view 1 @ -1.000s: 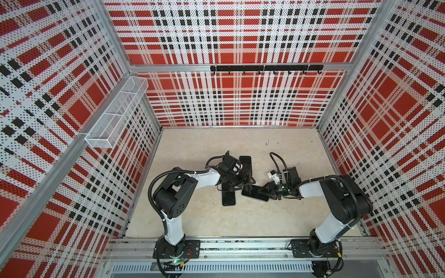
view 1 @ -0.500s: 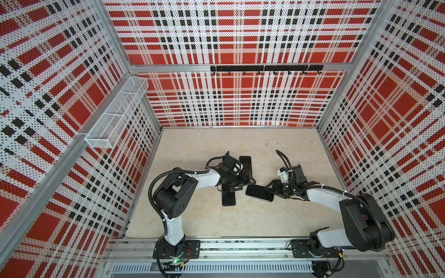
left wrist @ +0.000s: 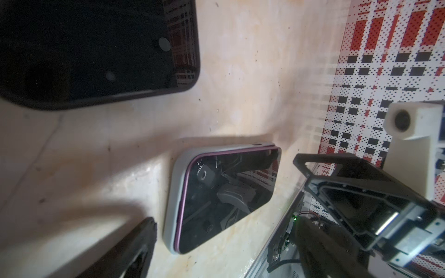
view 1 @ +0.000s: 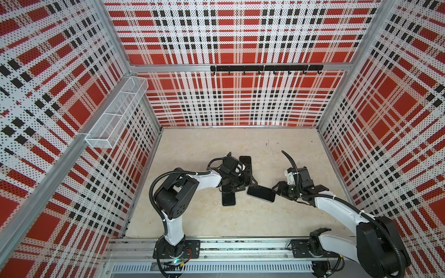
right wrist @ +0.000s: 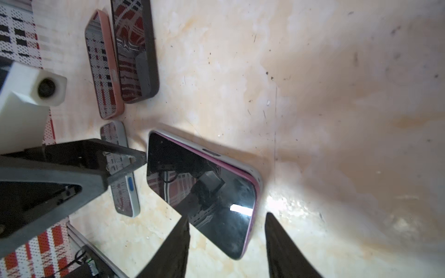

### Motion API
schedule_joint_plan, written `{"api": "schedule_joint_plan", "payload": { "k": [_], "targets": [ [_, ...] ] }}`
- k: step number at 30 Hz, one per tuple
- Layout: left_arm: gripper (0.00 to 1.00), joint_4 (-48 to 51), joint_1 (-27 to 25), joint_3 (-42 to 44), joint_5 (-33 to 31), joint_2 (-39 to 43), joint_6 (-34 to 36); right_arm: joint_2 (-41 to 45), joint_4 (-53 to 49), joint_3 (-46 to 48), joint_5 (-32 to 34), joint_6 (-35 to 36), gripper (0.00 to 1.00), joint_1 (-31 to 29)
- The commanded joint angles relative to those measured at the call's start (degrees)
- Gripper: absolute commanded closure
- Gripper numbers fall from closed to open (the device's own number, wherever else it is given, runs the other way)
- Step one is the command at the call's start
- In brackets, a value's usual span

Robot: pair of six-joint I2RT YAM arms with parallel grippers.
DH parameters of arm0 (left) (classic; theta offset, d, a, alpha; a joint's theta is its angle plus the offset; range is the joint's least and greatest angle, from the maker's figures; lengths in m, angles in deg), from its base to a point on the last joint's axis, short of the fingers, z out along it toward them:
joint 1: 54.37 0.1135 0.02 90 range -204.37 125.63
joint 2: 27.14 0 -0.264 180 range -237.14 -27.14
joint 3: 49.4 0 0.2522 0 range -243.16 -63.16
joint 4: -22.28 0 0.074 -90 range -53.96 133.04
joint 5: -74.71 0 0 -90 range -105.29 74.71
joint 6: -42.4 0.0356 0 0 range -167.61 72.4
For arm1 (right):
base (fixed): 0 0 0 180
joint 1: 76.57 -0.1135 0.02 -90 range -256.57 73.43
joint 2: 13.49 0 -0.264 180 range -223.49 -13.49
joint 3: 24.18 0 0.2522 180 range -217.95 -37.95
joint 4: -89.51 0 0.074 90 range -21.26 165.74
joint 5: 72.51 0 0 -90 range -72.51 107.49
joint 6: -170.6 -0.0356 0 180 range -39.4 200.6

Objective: Put the phone into the phone case
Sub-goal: 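Open the right gripper and press the phone's edge into the case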

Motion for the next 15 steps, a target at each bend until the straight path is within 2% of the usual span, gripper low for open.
{"api": "schedule_joint_plan", "payload": {
  "k": [1,7,15],
  "targets": [
    [0.13,-2.08,-0.5,0.66,0.71,-0.27,-0.89,-0.08,2.28,2.58,0.61,-2.18,0.59,-1.06],
    [0.27,-2.61,-0.86,0.76,0.96,-1.56,-1.03,-3.84,5.81,3.57,1.65,-3.47,0.62,-4.1],
    [0.34,-3.1,-0.91,1.06,0.87,-3.91,-1.42,-10.07,6.79,3.37,6.61,-2.4,0.66,-6.54]
  ]
}}
